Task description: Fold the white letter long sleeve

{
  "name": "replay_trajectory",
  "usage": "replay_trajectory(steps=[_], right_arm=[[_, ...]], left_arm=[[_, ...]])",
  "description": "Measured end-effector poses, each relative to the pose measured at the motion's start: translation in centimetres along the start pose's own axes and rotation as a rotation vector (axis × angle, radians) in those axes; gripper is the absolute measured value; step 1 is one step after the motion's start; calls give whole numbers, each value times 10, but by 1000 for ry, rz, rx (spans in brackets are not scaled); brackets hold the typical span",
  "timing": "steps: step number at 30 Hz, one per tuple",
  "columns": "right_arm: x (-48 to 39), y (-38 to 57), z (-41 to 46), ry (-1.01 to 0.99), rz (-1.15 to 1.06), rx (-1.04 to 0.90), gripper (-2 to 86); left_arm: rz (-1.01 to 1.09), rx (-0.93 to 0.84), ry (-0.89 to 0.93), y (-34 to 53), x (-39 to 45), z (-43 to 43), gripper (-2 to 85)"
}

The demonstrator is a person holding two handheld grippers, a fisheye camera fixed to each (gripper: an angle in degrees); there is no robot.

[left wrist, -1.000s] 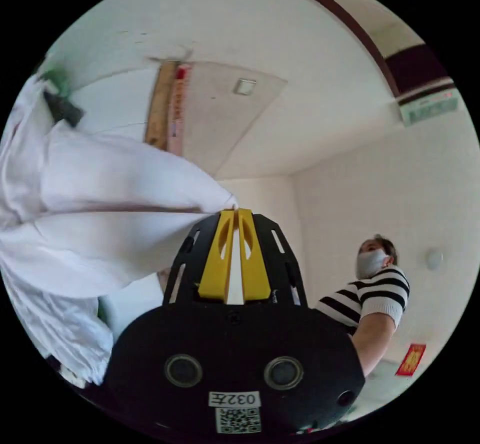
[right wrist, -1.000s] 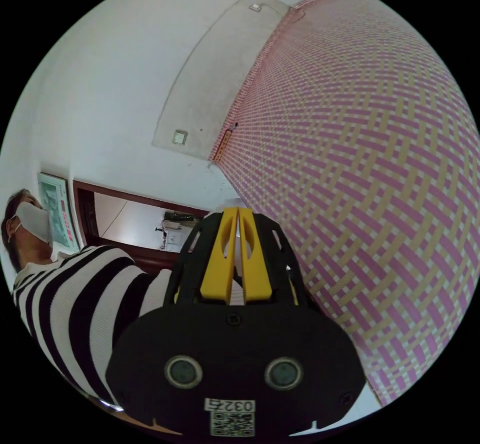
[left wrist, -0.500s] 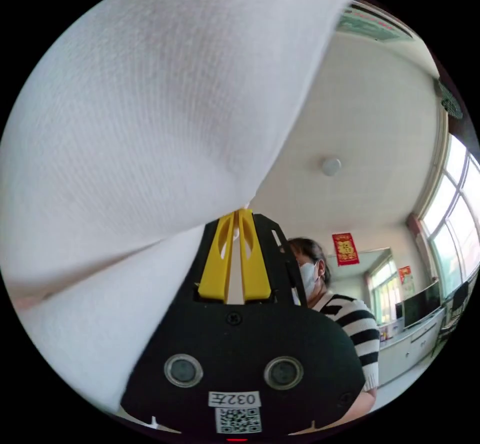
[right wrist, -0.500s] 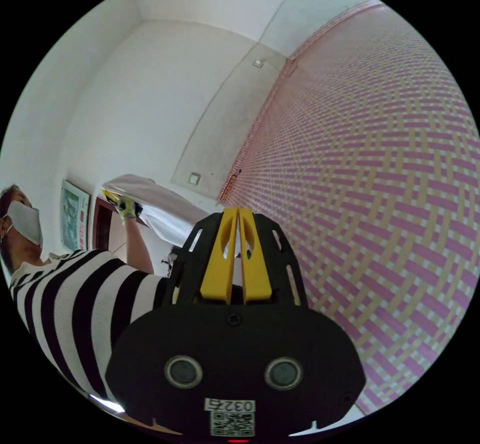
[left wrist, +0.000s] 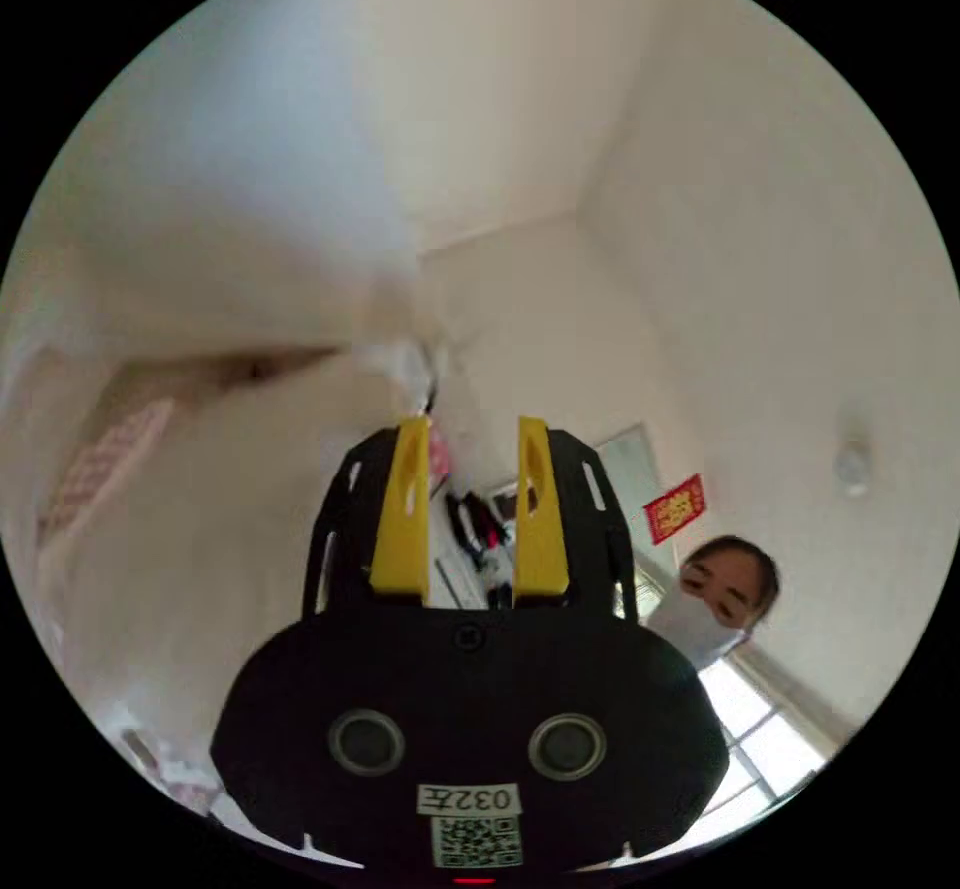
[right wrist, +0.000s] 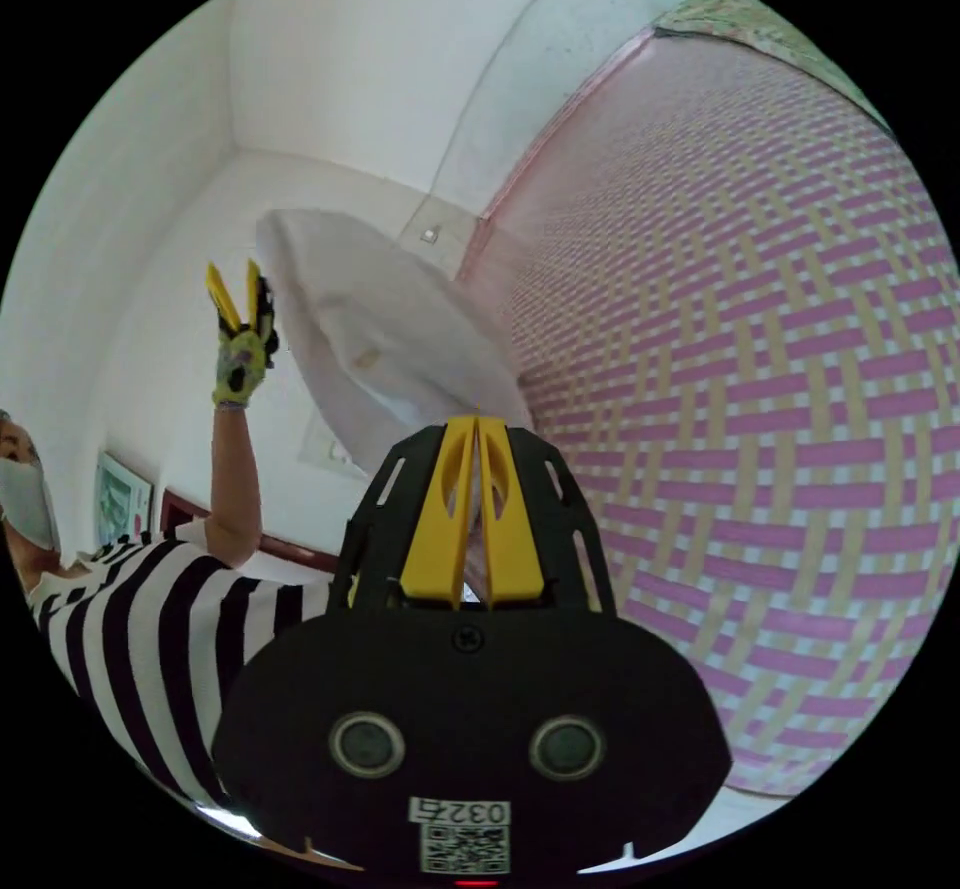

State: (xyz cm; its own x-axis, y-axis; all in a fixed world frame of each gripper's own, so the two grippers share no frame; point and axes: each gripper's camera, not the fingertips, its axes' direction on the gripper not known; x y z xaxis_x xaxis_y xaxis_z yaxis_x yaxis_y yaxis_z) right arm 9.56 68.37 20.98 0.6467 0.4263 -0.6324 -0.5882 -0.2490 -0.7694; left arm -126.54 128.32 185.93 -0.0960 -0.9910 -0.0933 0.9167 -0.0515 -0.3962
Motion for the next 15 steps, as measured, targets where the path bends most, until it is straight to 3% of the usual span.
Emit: replay_trajectory(steps=[4, 9, 15], right_arm=[[15, 8, -24, 44, 45, 45, -10], [35, 39, -38, 99, 159, 78, -10], [42, 60, -21, 113, 292, 98, -10]], left_arm=[[-177, -3, -111, 31, -96, 31, 90], [-315, -46, -505, 110, -159, 19, 122], [-117, -286, -844, 160, -126, 66, 163]])
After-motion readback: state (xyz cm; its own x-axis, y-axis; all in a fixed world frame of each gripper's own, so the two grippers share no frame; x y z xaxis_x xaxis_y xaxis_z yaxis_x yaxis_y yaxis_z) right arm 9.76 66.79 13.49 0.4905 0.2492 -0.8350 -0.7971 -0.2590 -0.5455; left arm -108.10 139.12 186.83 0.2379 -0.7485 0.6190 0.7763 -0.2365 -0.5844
